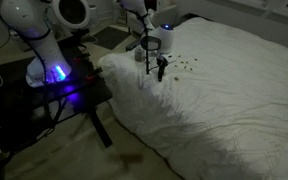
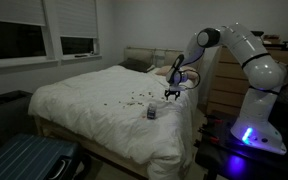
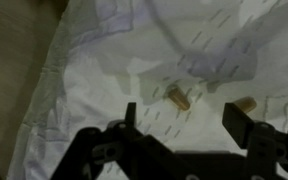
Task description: Pick up the small objects from the bed and put them in the jar
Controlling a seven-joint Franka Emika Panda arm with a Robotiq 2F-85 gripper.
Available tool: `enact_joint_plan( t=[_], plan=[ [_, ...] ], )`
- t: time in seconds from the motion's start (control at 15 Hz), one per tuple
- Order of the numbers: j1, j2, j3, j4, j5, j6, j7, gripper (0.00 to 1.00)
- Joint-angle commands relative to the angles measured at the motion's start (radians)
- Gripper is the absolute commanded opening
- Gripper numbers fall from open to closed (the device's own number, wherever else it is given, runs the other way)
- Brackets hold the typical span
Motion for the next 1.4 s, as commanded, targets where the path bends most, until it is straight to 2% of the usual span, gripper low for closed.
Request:
enact_joint_plan(
  t=[0.0,0.13,0.2,0.27,0.33,0.53,0.8,0.93,1.0,1.07,1.13,1.27,1.33],
  plan=[
    [-0.015,0.038,0.008,0.052,-0.016,0.009,-0.01,0.81],
    [-0.016,0.051,0.008,0.066,-0.017,0.008,-0.009,0.73],
    [-0.016,0.056,0.008,0.074,-0.016,0.006,-0.007,0.5],
    [-0.016,0.059,0.009,0.079,-0.015,0.004,-0.006,0.49],
    [-0.016,0.061,0.01,0.082,-0.014,0.004,-0.006,0.52],
    [-0.014,0.07,0.009,0.09,-0.013,-0.003,-0.001,0.39],
    [-0.015,0.078,0.013,0.09,-0.009,-0.007,0.001,0.47],
    [-0.014,0.082,0.014,0.088,-0.009,-0.01,0.003,0.47],
    [-0.013,0.084,0.014,0.088,-0.009,-0.011,0.003,0.43],
    [-0.013,0.086,0.014,0.089,-0.008,-0.011,0.005,0.22],
    [-0.013,0.087,0.013,0.09,-0.008,-0.012,0.006,0.19],
    [-0.011,0.084,0.01,0.089,-0.009,-0.012,0.008,0.03],
    [-0.009,0.08,0.007,0.089,-0.01,-0.015,0.01,0.0]
  ],
)
